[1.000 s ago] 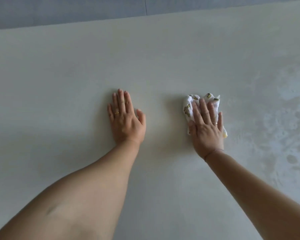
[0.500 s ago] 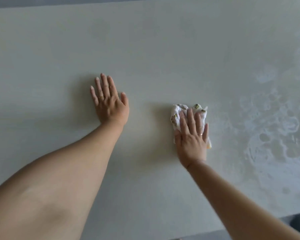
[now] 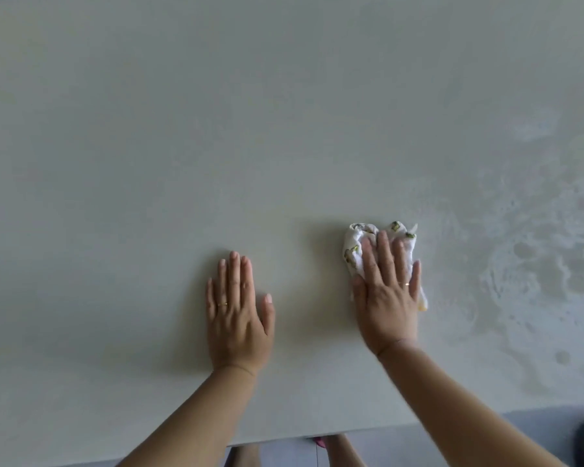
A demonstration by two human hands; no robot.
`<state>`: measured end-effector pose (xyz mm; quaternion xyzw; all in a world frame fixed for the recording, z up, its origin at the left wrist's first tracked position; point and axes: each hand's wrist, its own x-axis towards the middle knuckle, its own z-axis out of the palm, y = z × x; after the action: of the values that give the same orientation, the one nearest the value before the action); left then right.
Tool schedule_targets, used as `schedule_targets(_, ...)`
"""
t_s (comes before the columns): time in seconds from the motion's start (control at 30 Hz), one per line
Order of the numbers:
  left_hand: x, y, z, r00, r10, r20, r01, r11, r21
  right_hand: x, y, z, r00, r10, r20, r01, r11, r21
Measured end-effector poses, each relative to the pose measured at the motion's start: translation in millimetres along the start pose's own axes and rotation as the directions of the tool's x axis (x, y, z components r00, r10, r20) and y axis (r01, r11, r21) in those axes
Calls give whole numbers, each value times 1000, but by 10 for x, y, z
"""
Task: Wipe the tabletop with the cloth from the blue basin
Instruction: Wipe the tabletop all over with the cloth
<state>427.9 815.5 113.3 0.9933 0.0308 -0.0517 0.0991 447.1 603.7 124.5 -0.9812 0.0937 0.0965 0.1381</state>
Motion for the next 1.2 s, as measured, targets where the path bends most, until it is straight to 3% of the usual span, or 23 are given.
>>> schedule_targets(0.07, -2, -17, 35, 1000, 7, -8, -7, 1000, 9, -288, -280, 165, 1000, 8, -1, -8, 1000, 20)
schedule_targets(0.13, -8, -26, 41, 1000, 11, -13, -11, 1000, 5, -702, -487, 316, 971, -234, 49, 234, 972, 5)
schedule_targets(0.2, -2, -12, 36, 1000, 8, -19, -8, 1000, -3, -871, -371, 324, 869, -484, 102, 487, 873, -13)
schedule_targets(0.27, -4, -4, 24, 1000, 6, -27, -6, 1000, -8, -709, -45, 229, 790, -599, 132, 610, 789, -70)
schedule_targets(0.37, -2, -4, 22, 999, 5, -51, -5, 1000, -9, -416, 387, 23, 874, -477, 90, 485, 864, -132)
schedule_targets(0.47, -17, -8, 36, 999, -3, -44, 3, 1000, -15, -495, 278, 33, 990, -140, 14, 141, 989, -41)
schedule_targets(0.53, -18, -6, 39, 1000, -2, -29, 1, 1000, -19, -786, -38, 209, 1000, -7, -20, 7, 1000, 0)
schedule_targets(0.6, -13, -2, 36, 1000, -3, -22, 2, 1000, -17, -1168, -297, 372, 984, -175, 23, 175, 984, -22)
schedule_targets(0.7, 2, 4, 17, 1000, -1, -26, 1, 1000, -22, -1293, -133, 362, 843, -524, 125, 534, 843, -68)
schedule_targets(0.77, 1, -12, 10, 1000, 15, -21, -15, 999, -28, -1170, 168, 231, 806, -573, 150, 589, 800, -111)
schedule_targets(0.83, -1, -19, 13, 1000, 13, -17, -14, 999, -30, -1089, 436, 94, 897, -426, 116, 439, 889, -128)
schedule_targets(0.9, -18, -9, 23, 1000, -1, -12, 1, 1000, -29, -1116, 485, 52, 987, -145, 67, 149, 986, -68)
schedule_targets(0.97, -14, 8, 36, 1000, -7, -4, 7, 1000, -14, -1252, 209, 180, 995, 95, 22, -95, 995, -2)
schedule_targets(1.0, -11, 7, 42, 1000, -4, 13, 4, 1000, -4, -1359, 3, 250, 992, 126, 29, -127, 992, 17)
schedule_targets(1.03, -14, -6, 45, 999, 4, 33, -4, 1000, 6, -1495, -197, 327, 997, 69, 31, -70, 997, 18)
schedule_targets(1.1, -59, -50, 41, 999, 37, 38, -38, 999, 13, -1820, -490, 485, 977, -203, 62, 206, 977, -54)
schedule_targets(1.2, -368, -139, -7, 999, 43, 15, -43, 999, -4, -2013, -417, 550, 854, -503, 128, 513, 856, -61)
